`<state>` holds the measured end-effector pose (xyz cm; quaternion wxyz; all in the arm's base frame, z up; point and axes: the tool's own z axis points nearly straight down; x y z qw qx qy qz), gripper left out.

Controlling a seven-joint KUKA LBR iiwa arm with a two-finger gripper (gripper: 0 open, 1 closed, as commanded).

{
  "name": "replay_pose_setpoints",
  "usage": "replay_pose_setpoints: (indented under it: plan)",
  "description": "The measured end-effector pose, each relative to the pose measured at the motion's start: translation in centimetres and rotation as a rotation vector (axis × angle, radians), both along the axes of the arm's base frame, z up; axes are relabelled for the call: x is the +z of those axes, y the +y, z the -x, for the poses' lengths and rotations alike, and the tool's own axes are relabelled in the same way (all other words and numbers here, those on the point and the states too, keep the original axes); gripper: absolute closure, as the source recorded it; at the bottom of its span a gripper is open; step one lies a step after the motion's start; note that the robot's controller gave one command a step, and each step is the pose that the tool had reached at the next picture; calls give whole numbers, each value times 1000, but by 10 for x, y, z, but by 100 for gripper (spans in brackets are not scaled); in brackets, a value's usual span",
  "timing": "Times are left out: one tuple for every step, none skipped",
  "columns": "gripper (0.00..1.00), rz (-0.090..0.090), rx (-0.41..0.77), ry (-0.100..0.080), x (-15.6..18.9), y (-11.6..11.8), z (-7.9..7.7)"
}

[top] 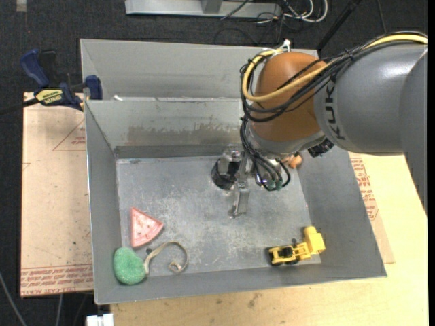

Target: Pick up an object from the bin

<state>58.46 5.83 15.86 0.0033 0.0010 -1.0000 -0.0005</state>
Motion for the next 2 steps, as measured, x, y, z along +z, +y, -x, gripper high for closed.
replay_pose_setpoints:
  plan:
    - [0, 0, -1, -8, 5, 0, -2]
    - [0, -1, -41, -15, -21, -16, -56]
